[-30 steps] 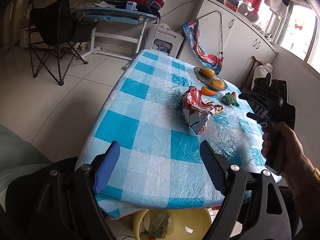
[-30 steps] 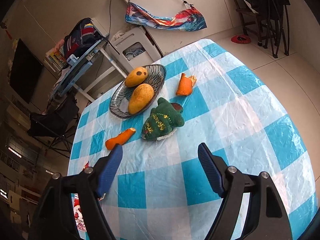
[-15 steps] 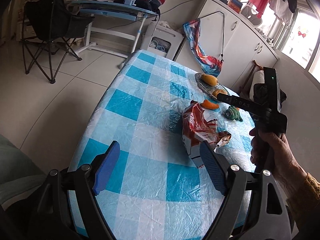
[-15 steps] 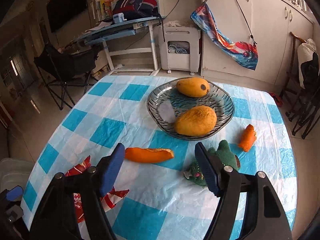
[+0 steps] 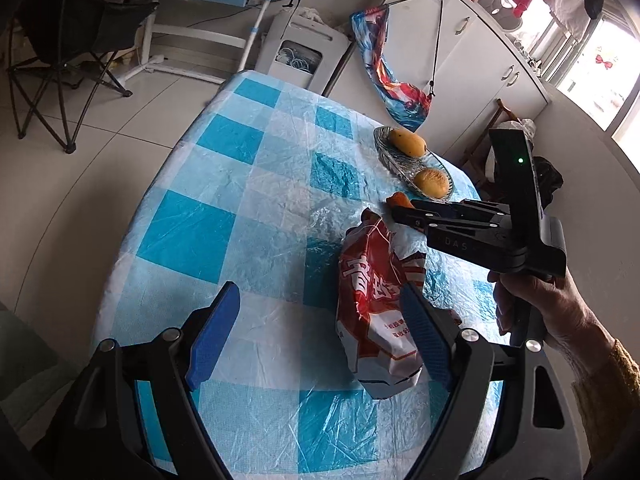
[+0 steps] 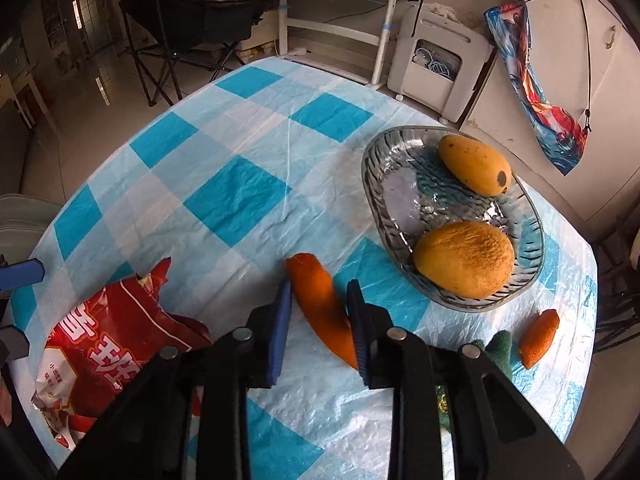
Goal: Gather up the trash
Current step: 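Grasp the red snack bag with the left gripper while the right grasps an orange carrot, then carry the snack bag with the left gripper while the right carries the carrot to the basin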
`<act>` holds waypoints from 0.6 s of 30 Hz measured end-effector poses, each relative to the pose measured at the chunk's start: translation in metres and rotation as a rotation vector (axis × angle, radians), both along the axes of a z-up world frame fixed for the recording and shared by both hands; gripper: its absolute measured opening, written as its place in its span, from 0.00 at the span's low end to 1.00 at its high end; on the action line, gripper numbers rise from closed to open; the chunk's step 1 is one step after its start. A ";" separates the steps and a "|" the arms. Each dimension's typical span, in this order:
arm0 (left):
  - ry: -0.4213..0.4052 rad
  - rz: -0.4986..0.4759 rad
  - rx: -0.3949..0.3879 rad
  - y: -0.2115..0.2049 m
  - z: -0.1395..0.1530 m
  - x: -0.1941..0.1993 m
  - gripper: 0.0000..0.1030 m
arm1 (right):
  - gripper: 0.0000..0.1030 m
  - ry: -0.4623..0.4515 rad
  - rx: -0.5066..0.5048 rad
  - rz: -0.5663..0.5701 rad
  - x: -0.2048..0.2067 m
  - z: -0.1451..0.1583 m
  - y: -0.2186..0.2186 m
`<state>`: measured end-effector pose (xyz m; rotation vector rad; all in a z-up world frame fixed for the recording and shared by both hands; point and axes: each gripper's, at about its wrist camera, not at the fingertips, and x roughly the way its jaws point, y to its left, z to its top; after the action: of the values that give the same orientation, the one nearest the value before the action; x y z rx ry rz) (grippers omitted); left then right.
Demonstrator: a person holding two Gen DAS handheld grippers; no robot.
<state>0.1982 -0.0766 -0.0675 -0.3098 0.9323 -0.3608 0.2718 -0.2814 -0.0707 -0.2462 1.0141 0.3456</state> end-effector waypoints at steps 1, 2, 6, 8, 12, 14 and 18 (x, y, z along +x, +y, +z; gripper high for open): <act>0.008 -0.013 0.003 -0.007 -0.001 0.006 0.76 | 0.20 -0.003 0.010 -0.014 -0.002 0.000 -0.001; 0.017 -0.022 0.004 -0.012 -0.003 0.011 0.76 | 0.17 -0.008 0.019 -0.026 -0.006 0.000 -0.002; 0.066 -0.058 0.015 -0.032 -0.016 0.021 0.75 | 0.16 -0.039 0.095 -0.096 -0.029 0.004 -0.011; 0.053 -0.087 0.047 -0.042 -0.017 0.019 0.45 | 0.16 -0.054 0.166 -0.153 -0.046 0.009 -0.023; 0.023 -0.115 0.064 -0.049 -0.016 0.006 0.14 | 0.16 -0.050 0.304 -0.247 -0.083 0.011 -0.043; -0.009 -0.107 0.088 -0.046 -0.011 -0.007 0.11 | 0.16 -0.050 0.351 -0.279 -0.104 0.009 -0.050; -0.053 -0.043 0.105 -0.027 0.001 -0.038 0.11 | 0.16 -0.097 0.467 -0.345 -0.149 0.010 -0.062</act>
<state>0.1597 -0.1036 -0.0664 -0.1834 0.9030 -0.3561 0.1226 -0.3436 -0.0606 0.3287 0.8349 0.2439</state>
